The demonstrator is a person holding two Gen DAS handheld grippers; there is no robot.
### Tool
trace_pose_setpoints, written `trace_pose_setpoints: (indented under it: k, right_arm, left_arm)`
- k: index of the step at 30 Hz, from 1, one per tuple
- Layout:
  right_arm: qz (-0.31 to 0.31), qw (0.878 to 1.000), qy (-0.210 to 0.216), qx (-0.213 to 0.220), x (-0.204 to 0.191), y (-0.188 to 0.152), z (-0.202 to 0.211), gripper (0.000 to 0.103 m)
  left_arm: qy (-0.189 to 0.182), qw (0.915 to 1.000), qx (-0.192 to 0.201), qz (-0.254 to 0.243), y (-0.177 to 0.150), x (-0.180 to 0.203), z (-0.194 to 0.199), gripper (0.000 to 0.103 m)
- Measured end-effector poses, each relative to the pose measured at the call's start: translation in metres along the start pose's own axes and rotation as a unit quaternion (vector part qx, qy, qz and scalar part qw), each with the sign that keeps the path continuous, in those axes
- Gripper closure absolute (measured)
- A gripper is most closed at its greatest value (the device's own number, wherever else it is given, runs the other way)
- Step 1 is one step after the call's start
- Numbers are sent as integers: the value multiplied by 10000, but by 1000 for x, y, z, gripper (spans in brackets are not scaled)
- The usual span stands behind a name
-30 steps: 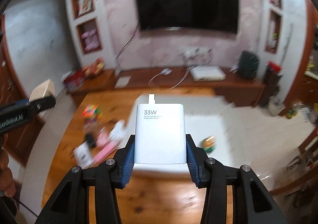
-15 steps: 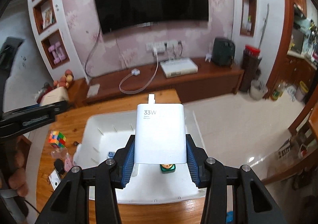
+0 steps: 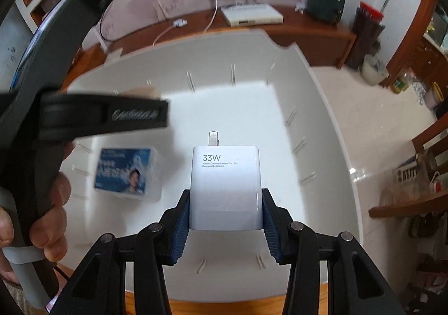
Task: Organize rigid objects
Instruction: 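Carry both items into the bin while the right tool releases the charger, then open the left tool to set the beige object in the bin, then withdraw both tools from the bin back over the table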
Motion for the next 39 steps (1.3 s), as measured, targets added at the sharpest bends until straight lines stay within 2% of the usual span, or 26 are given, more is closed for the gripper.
trace_pose_setpoints:
  k: [7,9,11,12,16,19,22,30,33,39]
  right_arm:
    - [39,9996,-31,-292,-4,-11,-15,55]
    - [12,9994,18,-340,-5,-14,-16,54]
    - [28,9995,56,-313,-8,-15,-15,45]
    - [52,9996,20,-278,-8,-16,-13,41]
    - [137,9997,-30,-224,-13,-19,-7,40]
    - [131,9998,-48,-145,-13,-24,0,40]
    - [95,9999,-15,-78,-12,-25,6,40]
    - [10,9995,48,302,-17,-31,41,40]
    - [7,9985,43,550,-21,-35,61,40]
    - [106,9951,111,981,-39,-53,96,40]
  left_arm:
    - [-61,9988,-462,127,-9,9,-24,38]
    - [-18,9989,-434,168,-10,10,-23,38]
    - [-20,9989,-422,183,-12,11,-21,37]
    - [1,9989,-432,192,-14,11,-21,35]
    - [51,9984,-515,235,-23,6,-20,16]
    - [23,9984,-493,280,-26,3,-12,14]
    - [-17,9986,-407,345,-31,0,2,11]
    - [-122,9990,-161,389,-46,-4,46,10]
    - [-116,9992,29,375,-53,-10,68,10]
    - [142,9973,602,403,-73,-34,115,10]
Point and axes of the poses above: each gripper's, at about its wrist camera, not at the fingertips, and z roughly against the way its jaws point, x to its right, y to its top, the point moved 8 cm from there along -z, roughly the way its jaws point, and after that the axes turned 5 degrees about y, right-handed, at the moved point
